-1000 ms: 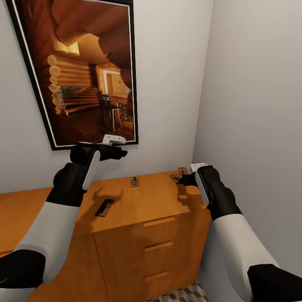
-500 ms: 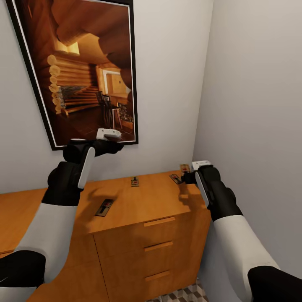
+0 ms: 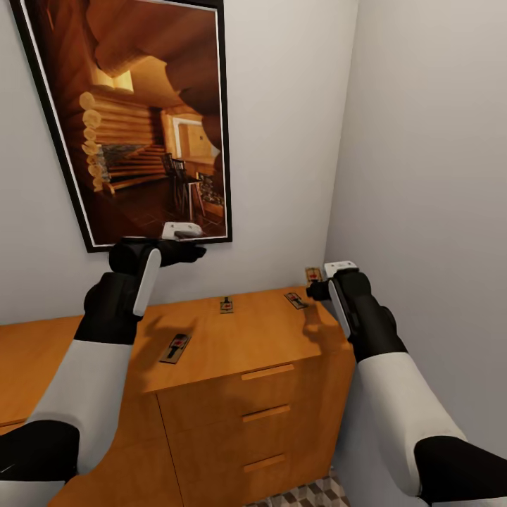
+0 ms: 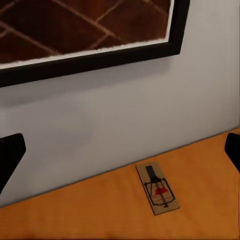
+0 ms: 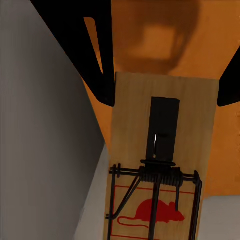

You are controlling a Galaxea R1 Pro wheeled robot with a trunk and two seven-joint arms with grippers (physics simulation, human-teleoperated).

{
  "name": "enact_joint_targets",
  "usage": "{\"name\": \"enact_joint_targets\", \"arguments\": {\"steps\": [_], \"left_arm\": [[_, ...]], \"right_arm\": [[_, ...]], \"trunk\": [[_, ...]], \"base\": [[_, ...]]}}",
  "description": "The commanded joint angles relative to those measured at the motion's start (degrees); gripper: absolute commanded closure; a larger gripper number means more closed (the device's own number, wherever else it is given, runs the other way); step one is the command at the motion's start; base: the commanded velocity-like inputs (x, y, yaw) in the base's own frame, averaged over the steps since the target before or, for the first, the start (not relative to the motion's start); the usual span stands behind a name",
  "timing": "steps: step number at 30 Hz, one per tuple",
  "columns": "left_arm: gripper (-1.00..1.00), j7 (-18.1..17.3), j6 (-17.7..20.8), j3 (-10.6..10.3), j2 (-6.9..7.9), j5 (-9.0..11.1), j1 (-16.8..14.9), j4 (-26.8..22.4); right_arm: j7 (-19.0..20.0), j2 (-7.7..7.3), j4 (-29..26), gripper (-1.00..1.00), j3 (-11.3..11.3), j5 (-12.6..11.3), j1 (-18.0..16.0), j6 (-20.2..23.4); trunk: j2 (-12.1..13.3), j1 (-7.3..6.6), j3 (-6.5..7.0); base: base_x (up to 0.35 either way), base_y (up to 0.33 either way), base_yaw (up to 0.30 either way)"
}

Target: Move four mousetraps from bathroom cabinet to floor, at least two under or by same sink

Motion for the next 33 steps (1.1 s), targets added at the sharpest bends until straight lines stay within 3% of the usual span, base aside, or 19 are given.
{"name": "enact_joint_targets", "arguments": {"steps": [1, 23, 24, 33], "left_arm": [[-1.00, 0.1, 0.2, 0.0, -0.09, 0.3, -0.1, 0.3], [-1.00, 0.2, 0.2, -0.4, 0.05, 0.2, -0.1, 7.4], [-1.00, 0.2, 0.2, -0.4, 0.06, 0.2, -0.1, 29.8], [-1.00, 0.2, 0.2, -0.7, 0.13, 0.2, -0.1, 30.5]], "right_arm": [[-0.3, 0.01, 0.3, 1.00, 0.1, -0.3, -0.4, 0.2], [0.0, 0.31, 7.3, 1.00, -0.2, -0.7, -7.5, 0.2], [0.0, 0.30, 23.1, 1.00, -0.2, -0.7, -18.9, 0.2], [-0.1, 0.32, 23.6, 1.00, -0.2, -0.7, -19.0, 0.2]], "trunk": [[0.0, 0.00, -0.07], [0.0, 0.00, -0.07], [0.0, 0.00, -0.07], [0.0, 0.00, -0.07]], "base": [[0.000, 0.000, 0.000], [0.000, 0.000, 0.000], [0.000, 0.000, 0.000], [0.000, 0.000, 0.000]]}}
